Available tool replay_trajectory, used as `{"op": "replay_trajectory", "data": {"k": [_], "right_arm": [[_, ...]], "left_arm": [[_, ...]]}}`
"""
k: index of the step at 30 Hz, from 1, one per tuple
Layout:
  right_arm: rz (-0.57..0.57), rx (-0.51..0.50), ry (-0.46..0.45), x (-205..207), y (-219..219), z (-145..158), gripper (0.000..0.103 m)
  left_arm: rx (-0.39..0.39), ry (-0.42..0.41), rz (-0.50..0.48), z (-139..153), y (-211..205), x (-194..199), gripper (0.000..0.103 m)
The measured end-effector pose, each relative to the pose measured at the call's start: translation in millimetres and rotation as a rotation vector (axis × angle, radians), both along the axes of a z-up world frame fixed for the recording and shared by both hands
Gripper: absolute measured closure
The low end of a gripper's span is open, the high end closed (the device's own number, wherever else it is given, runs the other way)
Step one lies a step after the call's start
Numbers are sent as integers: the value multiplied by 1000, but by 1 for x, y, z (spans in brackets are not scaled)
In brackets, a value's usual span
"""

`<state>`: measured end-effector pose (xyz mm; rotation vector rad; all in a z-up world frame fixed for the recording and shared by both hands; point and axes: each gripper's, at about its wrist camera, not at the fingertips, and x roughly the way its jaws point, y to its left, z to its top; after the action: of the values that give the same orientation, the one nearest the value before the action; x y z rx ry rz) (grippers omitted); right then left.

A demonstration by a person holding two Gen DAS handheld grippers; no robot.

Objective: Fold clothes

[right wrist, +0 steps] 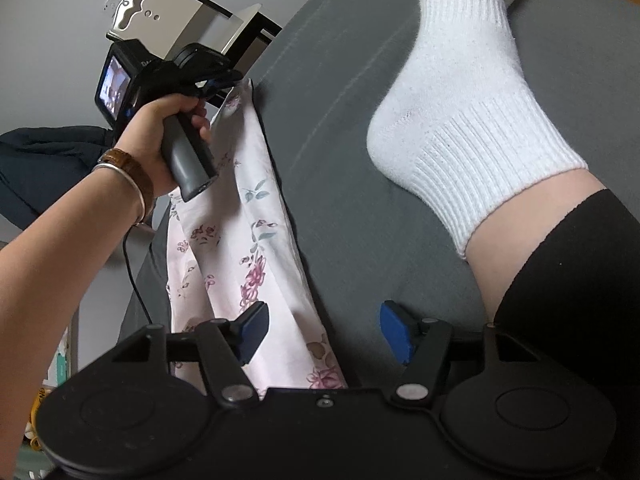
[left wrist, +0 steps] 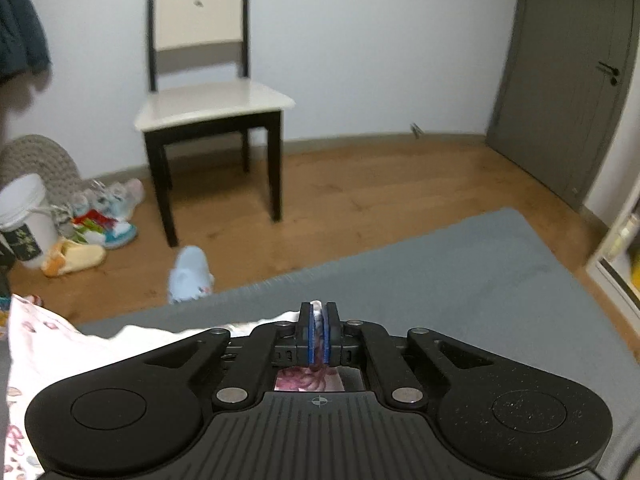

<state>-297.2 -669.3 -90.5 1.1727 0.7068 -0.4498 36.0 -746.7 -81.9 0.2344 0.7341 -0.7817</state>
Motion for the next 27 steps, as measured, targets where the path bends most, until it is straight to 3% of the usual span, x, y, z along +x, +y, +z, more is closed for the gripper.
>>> {"op": "replay_trajectory", "data": {"k": [3, 4, 5, 7, 10, 14, 18, 22, 27], "right_arm": [[3, -1, 7, 3, -1, 0, 42], [4, 0, 7, 1, -3, -1, 42], [3, 1, 6, 1, -3, -1, 42], [3, 2, 0, 0, -3, 0, 42], [11, 13, -7, -1, -4, 0, 41], [22, 3, -33, -6, -5, 6, 37], [22, -55, -48, -15, -1, 18, 36], [17, -101, -77, -28, 4, 31, 33], [61, -194, -97, -40, 16, 46, 29]], "left_arm": [[-17, 40, -20, 11, 8, 4, 79], [-27, 33, -22, 18, 14, 5, 58], [-33, 16, -33, 27, 21, 6, 30], [-59, -28, -29, 45, 41, 0, 9], [-117, 7, -92, 72, 93, -14, 9], [-155, 28, -219, 85, 192, -59, 9], [-83, -2, -382, 83, 300, -135, 9], [23, -93, -511, 77, 393, -240, 9], [83, -106, -642, 67, 466, -333, 9]]}}
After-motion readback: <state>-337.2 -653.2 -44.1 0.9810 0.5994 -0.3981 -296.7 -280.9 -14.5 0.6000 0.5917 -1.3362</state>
